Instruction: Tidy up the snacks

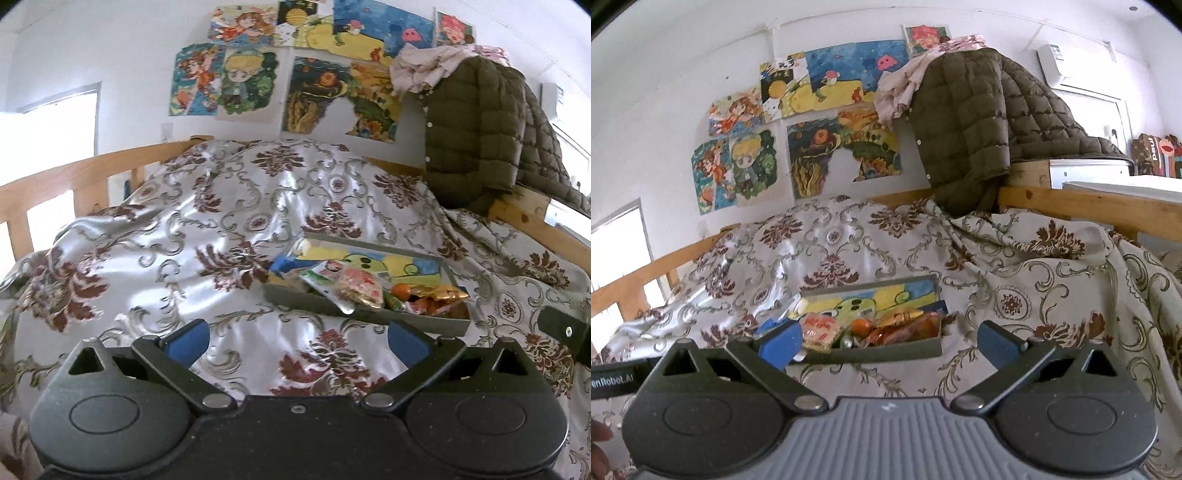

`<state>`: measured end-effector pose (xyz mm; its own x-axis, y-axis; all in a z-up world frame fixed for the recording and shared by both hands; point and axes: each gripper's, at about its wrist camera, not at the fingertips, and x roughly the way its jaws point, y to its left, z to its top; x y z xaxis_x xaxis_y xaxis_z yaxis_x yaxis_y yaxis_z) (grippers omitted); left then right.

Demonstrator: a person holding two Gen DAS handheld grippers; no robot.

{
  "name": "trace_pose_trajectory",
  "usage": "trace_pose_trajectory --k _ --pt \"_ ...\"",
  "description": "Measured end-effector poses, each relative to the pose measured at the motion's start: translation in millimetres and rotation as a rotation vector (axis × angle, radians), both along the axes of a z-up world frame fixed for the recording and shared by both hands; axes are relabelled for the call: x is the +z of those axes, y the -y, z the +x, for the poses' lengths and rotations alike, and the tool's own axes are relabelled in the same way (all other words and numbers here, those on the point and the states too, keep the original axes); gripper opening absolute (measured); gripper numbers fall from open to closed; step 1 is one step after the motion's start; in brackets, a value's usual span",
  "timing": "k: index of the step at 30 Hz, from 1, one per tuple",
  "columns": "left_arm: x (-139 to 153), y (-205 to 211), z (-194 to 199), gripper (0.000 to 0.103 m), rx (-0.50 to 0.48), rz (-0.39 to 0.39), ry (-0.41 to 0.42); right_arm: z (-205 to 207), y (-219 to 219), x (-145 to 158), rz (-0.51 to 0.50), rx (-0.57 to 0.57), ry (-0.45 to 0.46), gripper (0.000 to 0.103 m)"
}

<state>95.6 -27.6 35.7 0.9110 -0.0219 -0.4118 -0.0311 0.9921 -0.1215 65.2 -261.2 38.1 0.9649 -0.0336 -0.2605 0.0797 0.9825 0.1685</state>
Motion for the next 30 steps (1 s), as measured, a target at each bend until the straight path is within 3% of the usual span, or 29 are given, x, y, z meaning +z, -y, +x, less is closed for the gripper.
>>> trace_pose_trajectory --k 9,16,30 --pt "-11 -22 -25 0.102 0.026 0.018 0.024 -15 -26 -10 -0.032 0.023 -0.066 0.103" --pt "-35 -36 -41 0.102 0.049 -0.009 -0.054 -30 -59 -18 -0.146 0.064 -0.068 0.103" --pt "-38 -41 -48 0.102 0.071 0.015 -0.052 -26 -75 -28 -0.216 0.024 -0.142 0.103"
